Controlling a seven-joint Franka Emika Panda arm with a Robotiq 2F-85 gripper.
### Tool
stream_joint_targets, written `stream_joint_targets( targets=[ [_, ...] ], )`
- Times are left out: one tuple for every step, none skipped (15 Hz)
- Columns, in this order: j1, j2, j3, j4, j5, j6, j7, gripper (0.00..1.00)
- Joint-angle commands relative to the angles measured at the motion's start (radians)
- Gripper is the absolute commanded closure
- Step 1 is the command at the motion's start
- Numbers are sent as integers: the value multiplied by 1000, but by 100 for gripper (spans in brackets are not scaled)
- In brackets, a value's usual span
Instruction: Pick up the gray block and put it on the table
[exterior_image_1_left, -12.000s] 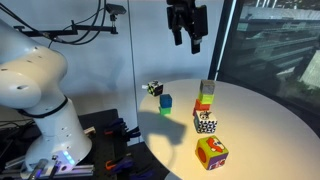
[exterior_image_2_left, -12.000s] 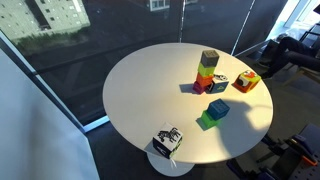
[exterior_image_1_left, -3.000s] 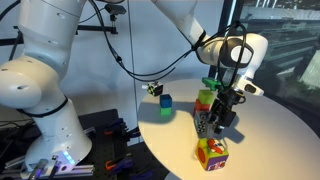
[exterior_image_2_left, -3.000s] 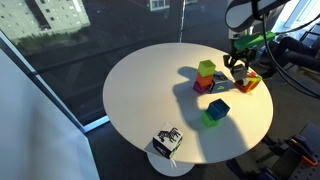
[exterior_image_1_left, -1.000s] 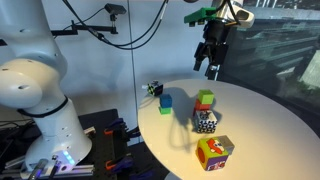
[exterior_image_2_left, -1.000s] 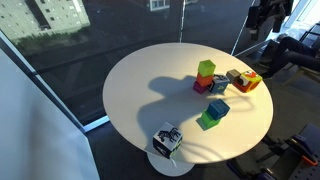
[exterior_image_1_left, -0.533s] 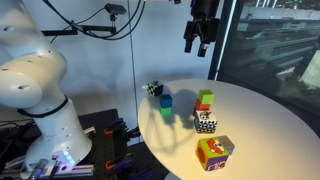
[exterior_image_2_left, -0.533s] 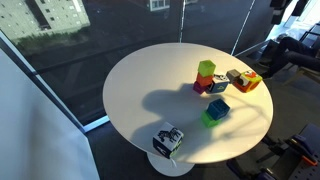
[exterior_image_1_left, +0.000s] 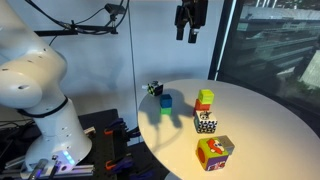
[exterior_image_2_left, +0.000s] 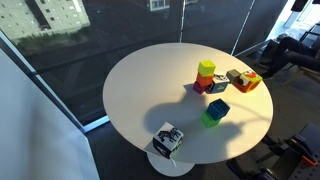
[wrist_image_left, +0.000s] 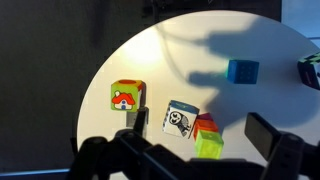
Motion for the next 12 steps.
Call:
stream_joint_targets(
  targets=[
    [-5,-73,-7,-41,23,3,3,0],
    [-6,-87,-8,-49,24,5,1,0],
    [-6,-100,-10,-56,25,8,2,0],
    [-7,-111,-12,-61,27,6,2,0],
    [-7,-120,-14,-65,29,6,2,0],
    [-7,-128,-15,-69,32,5,2,0],
    [-8,-131,-17,-70,36,4,3,0],
    [-8,-131,-19,-71,39,1,1,0],
    [-6,-107,-10,-51,19,-2,-2,0],
    [-7,-109,-11,-53,19,-2,-2,0],
    [-6,-108,-10,-53,19,-2,-2,0],
    [-6,-106,-10,-53,19,-2,-2,0]
  ],
)
